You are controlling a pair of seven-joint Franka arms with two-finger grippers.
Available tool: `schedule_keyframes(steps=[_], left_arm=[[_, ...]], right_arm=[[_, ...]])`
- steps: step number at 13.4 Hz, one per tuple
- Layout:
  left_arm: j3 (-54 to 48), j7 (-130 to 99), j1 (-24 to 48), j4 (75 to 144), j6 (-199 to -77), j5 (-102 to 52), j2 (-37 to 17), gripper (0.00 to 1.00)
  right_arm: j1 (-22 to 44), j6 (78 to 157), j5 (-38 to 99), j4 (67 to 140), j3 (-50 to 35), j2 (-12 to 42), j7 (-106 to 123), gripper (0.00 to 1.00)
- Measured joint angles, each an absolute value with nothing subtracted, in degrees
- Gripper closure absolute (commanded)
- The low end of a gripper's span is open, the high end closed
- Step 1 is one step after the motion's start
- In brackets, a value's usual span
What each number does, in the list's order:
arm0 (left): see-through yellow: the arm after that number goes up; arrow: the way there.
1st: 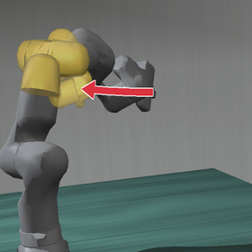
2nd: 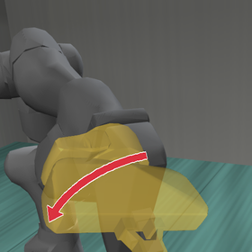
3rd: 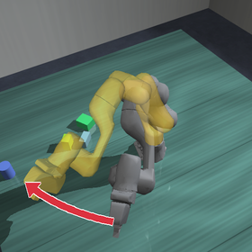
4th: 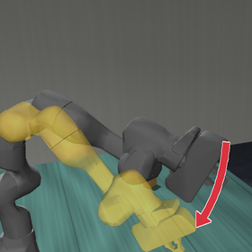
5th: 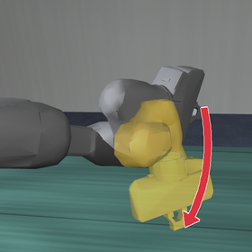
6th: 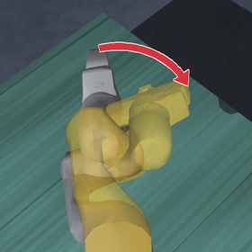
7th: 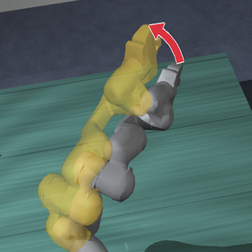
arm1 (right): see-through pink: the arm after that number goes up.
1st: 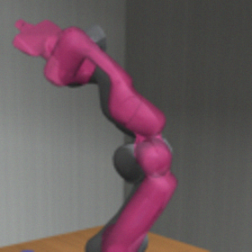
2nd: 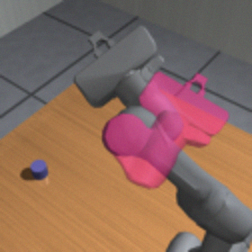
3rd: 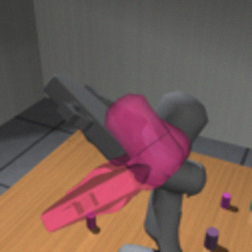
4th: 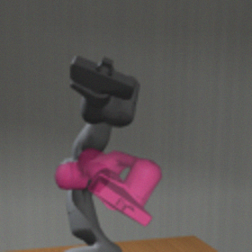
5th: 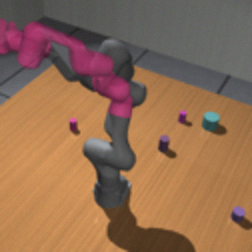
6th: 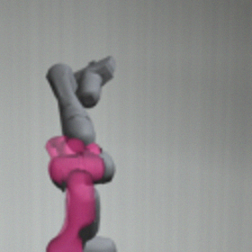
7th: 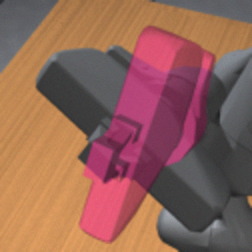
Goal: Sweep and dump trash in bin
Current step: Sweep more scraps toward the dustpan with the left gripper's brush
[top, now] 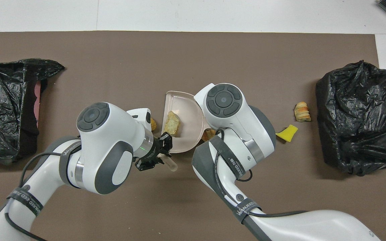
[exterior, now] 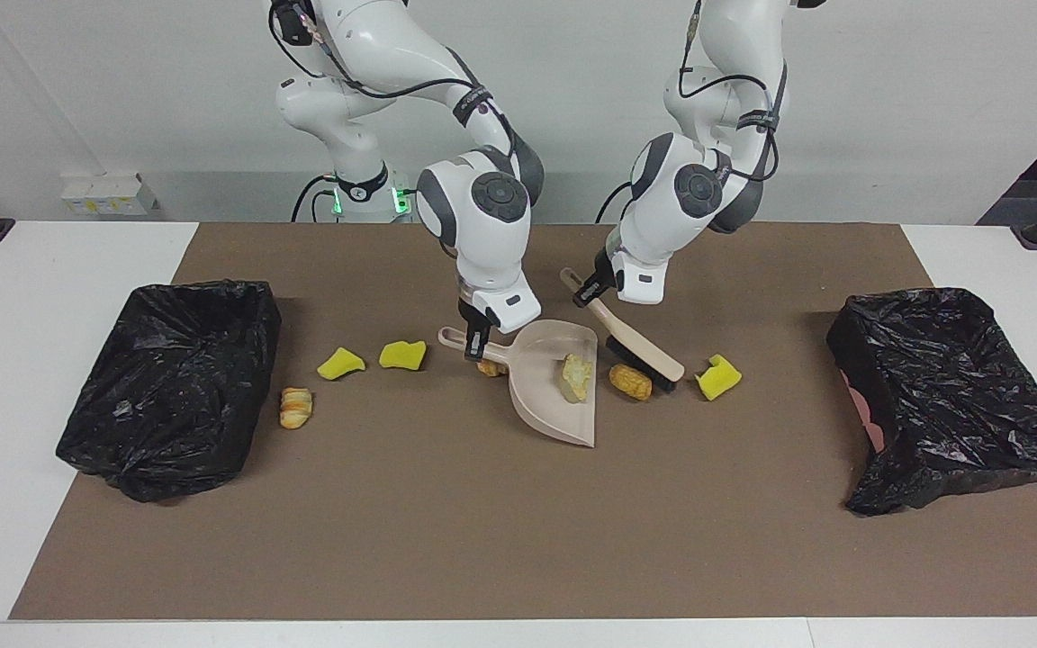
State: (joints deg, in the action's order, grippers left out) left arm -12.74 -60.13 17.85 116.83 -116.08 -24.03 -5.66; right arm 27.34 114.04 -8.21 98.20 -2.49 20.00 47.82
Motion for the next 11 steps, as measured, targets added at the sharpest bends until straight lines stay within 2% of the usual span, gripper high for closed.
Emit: schedule_keyframes(steps=[6, 11], left_arm=[[-9.67, -45.14, 10.99, 114.13, -102.00, -15.49, -1.68, 1.00], [-2.60, -24.88, 7.77, 116.80, -100.22, -3.79, -0.99, 1.00]], right_arm=[[27.40, 115.82, -8.21, 98.74, -2.55, 20.00, 55.48, 1.00], [27.42, 115.87, -8.21, 98.83, -2.63, 19.99, 58.34, 1.00]])
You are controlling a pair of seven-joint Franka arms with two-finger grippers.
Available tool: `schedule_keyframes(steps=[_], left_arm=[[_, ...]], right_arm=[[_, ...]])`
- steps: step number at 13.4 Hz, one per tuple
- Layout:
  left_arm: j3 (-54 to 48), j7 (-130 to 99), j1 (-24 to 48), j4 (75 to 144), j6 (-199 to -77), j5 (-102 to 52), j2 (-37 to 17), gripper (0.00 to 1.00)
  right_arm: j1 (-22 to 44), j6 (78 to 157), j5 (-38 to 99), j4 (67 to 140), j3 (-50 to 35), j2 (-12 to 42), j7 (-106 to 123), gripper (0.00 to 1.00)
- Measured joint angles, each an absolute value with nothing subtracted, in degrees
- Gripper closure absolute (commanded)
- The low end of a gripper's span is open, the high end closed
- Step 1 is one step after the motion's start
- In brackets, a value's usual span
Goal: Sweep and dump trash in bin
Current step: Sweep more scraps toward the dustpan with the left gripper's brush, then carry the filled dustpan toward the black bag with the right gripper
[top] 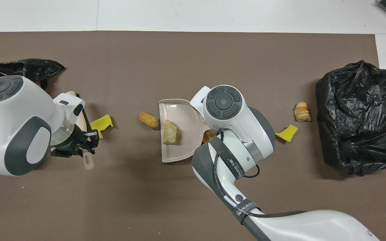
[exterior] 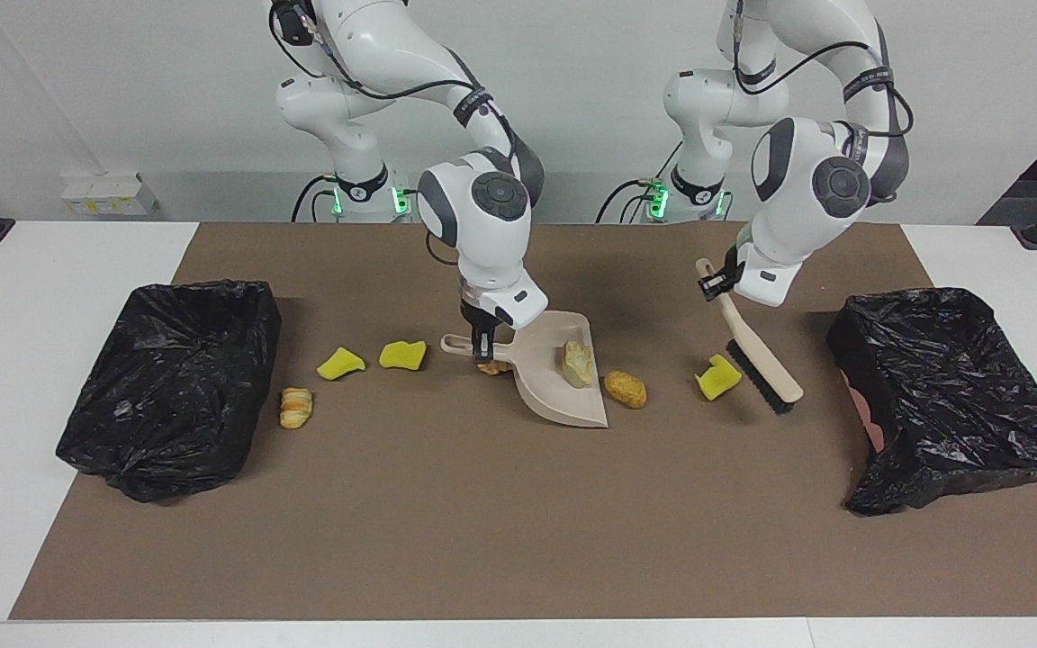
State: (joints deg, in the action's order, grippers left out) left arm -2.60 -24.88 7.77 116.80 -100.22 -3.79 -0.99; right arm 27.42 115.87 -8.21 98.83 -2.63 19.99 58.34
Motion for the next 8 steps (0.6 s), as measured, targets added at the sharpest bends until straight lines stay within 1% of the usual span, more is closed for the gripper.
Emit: schedule_keyframes(steps=[2, 4, 6, 8], left_arm=[[-2.23, -18.36, 5.75, 118.35, -100.48, -1.27, -1.28, 1.00], [-2.35, -16.43, 5.55, 120.59, -102.61, 1.31, -1.73, 1.00], [-3.04, -15.54, 6.55, 123.21, -107.36, 1.60, -2.73, 1.00], [-3.63, -15.35, 9.24, 124.17, -110.47, 1.69, -3.82, 1.00]], right_arm=[[27.45, 115.87, -8.21, 98.84, -2.67, 19.95, 58.36, 1.00], [27.92, 115.87, -8.21, 98.89, -2.70, 19.94, 58.45, 1.00], [28.68, 115.87, -8.21, 98.97, -2.70, 19.94, 58.46, 1.00], [29.33, 116.24, -8.21, 98.99, -2.71, 19.94, 58.45, 1.00]])
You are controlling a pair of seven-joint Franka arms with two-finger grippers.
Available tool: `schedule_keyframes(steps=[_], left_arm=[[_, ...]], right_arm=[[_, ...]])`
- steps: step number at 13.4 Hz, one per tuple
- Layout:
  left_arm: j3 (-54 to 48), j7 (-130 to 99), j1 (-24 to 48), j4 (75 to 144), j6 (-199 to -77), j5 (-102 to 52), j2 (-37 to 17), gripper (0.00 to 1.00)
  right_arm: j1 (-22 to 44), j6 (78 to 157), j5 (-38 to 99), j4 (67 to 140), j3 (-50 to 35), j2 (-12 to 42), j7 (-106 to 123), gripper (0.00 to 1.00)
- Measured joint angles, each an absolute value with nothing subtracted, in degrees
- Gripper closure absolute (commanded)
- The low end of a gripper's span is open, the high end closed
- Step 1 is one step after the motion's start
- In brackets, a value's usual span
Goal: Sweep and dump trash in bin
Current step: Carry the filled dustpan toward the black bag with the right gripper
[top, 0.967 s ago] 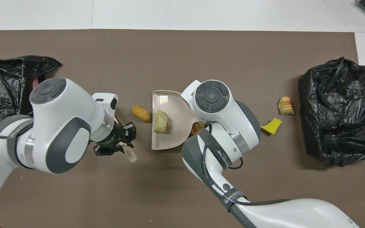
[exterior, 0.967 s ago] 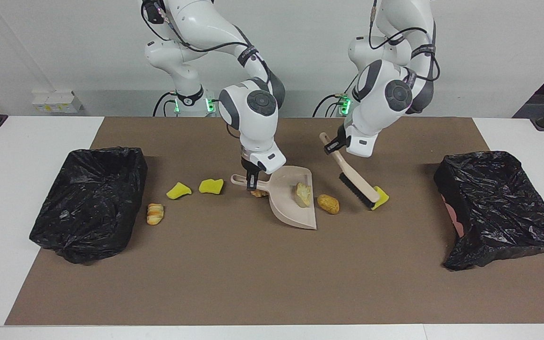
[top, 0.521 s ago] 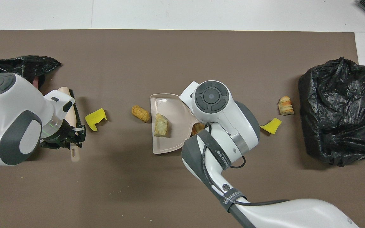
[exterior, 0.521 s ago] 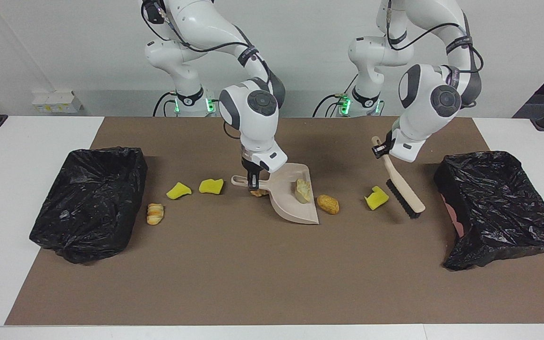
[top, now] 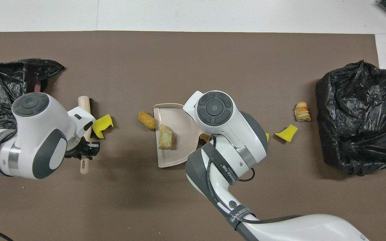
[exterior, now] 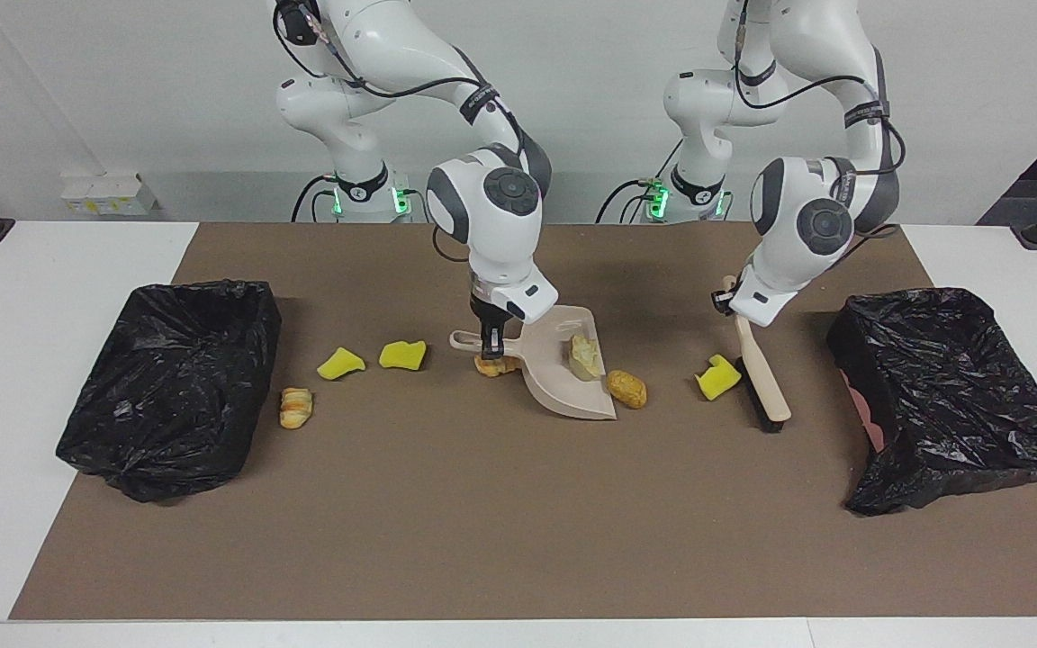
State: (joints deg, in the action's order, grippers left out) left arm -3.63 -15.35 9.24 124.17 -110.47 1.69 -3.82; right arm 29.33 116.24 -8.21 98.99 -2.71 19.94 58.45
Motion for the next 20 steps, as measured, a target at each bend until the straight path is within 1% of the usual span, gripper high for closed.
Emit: schedule_keyframes(steps=[3, 5, 11, 16, 20], left_arm=[[-4.82, -15.34, 14.28, 124.17, -111.08, 1.01, -3.98, 1.00], [-8.13, -15.35, 15.65, 124.18, -112.55, -1.81, -3.97, 1.00], [-16.82, -16.95, 16.26, 123.89, -112.61, -7.68, -3.60, 1.00], [-16.69, -27.04, 16.09, 120.63, -110.33, -9.18, -3.38, 1.00], [-16.35, -38.40, 16.01, 120.43, -108.84, -7.24, -3.01, 1.00]], right_arm=[[30.05, 117.35, -8.21, 99.23, -2.71, 19.94, 58.46, 1.00], [30.38, 118.00, -8.21, 99.38, -2.71, 19.96, 58.45, 1.00], [30.62, 119.61, -8.21, 100.40, -2.63, 20.46, 57.81, 1.00], [29.60, 119.76, -8.18, 100.33, -2.61, 20.49, 58.14, 1.00], [27.20, 119.76, -8.17, 100.10, -2.55, 19.79, 59.25, 1.00]])
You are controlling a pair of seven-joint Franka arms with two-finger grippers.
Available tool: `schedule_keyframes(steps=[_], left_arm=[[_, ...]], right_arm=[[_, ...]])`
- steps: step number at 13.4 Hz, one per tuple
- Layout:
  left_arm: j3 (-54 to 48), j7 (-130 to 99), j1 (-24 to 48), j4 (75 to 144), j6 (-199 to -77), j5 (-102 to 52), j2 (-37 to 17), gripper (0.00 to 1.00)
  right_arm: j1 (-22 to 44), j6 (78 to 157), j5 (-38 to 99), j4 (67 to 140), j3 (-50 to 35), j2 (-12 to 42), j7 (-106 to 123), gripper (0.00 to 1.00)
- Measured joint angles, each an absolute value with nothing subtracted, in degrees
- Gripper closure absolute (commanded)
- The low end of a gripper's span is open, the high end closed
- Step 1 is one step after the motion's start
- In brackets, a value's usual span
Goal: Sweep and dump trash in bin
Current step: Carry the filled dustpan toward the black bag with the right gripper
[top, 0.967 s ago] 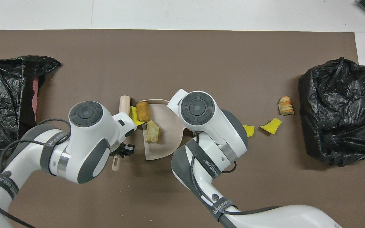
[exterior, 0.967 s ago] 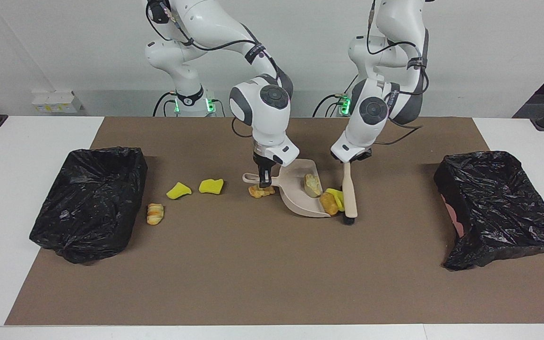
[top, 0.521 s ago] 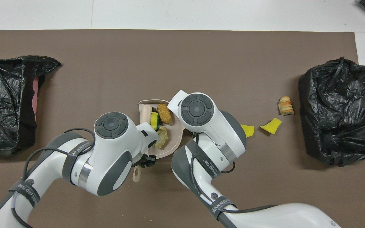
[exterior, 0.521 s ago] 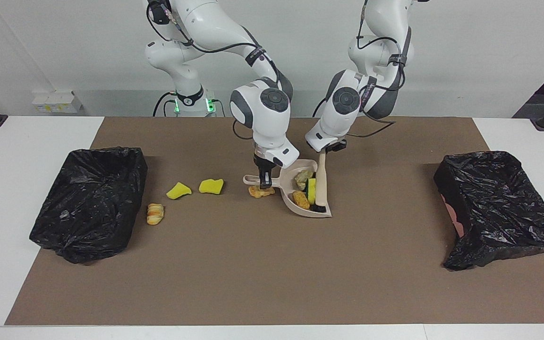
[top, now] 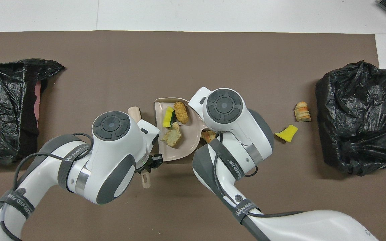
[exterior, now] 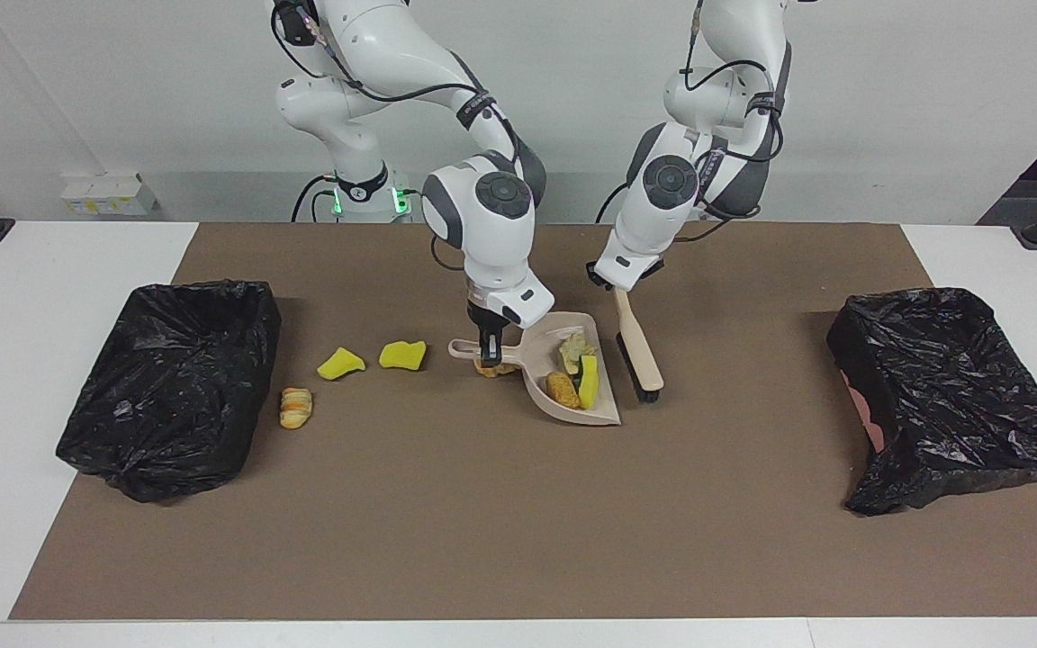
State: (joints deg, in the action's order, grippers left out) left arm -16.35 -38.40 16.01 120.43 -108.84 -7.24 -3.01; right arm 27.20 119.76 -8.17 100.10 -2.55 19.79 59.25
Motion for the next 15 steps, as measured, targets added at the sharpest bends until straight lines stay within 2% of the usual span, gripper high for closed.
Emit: schedule_keyframes(steps=[3, 10, 12, 15], left_arm=[[-16.26, -39.49, 16.00, 120.23, -106.81, -4.08, -2.22, 1.00], [-17.54, -39.77, 16.90, 121.31, -100.42, -5.00, 4.40, 1.00], [-17.73, -39.78, 19.30, 124.11, -101.84, -8.22, 5.83, 1.00], [-19.59, -39.87, 23.62, 133.07, -108.25, -13.82, 11.43, 1.00]], right_arm=[[25.82, 119.76, -6.76, 99.83, -2.57, 19.28, 61.85, 1.00], [18.23, 116.51, -0.27, 98.27, -2.48, 16.75, 73.46, 1.00], [14.57, 114.07, 1.21, 97.28, -2.45, 16.29, 78.67, 1.00], [8.86, 111.01, 1.53, 96.59, -2.43, 15.57, 85.86, 1.00]])
